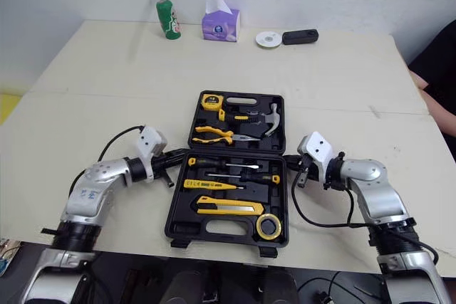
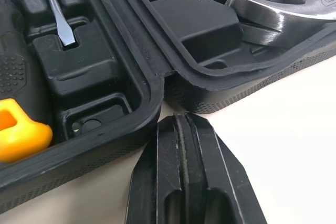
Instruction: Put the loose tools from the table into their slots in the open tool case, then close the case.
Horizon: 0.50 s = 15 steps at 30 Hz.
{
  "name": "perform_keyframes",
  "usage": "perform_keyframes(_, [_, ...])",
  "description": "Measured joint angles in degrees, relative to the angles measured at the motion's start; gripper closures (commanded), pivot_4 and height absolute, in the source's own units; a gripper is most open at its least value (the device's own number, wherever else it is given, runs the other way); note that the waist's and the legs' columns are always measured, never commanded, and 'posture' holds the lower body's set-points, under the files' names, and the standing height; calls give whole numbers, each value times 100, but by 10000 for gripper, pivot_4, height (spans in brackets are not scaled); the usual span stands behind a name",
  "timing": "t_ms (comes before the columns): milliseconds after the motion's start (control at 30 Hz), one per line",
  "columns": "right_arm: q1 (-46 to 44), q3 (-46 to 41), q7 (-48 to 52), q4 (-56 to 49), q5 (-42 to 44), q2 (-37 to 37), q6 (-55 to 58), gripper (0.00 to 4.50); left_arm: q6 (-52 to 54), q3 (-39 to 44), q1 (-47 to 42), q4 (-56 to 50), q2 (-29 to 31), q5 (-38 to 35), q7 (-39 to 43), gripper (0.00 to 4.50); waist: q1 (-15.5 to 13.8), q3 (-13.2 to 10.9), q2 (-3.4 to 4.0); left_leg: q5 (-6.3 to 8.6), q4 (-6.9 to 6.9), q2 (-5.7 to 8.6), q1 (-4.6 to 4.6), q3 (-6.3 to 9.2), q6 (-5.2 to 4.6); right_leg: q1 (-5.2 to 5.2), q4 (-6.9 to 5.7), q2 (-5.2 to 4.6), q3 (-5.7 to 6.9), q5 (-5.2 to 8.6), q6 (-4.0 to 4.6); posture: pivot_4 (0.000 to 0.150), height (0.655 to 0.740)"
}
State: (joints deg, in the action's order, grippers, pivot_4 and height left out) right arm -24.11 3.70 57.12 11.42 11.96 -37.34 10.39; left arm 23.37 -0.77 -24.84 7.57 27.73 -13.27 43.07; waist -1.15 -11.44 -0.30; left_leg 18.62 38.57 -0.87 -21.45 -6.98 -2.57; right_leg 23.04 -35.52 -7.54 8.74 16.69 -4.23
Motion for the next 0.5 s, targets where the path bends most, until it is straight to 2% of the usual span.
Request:
perform_keyframes(300, [-139, 11, 138, 215, -75, 4, -54, 45000, 94, -32, -71, 8, -64, 136, -165, 43657, 0, 0, 0, 1, 20, -2, 1, 11, 0, -11, -6, -4, 4, -1, -1, 1500, 7400])
perform_keyframes(467, [38, -60, -44, 167, -143, -40, -276, 45000, -230, 101, 175, -5, 287, 140, -27, 43657, 45, 0, 0, 3, 16, -4, 5, 13, 5, -13, -4, -3, 5, 0, -1, 1500, 7400])
perform_keyframes(500, [125, -110, -62, 110, -143, -102, -288, 41829, -271, 248, 294, -7, 389, 69, 37, 41275, 66, 0, 0, 3, 15, -4, 6, 13, 5, -15, -3, -3, 5, 0, 0, 1500, 7400])
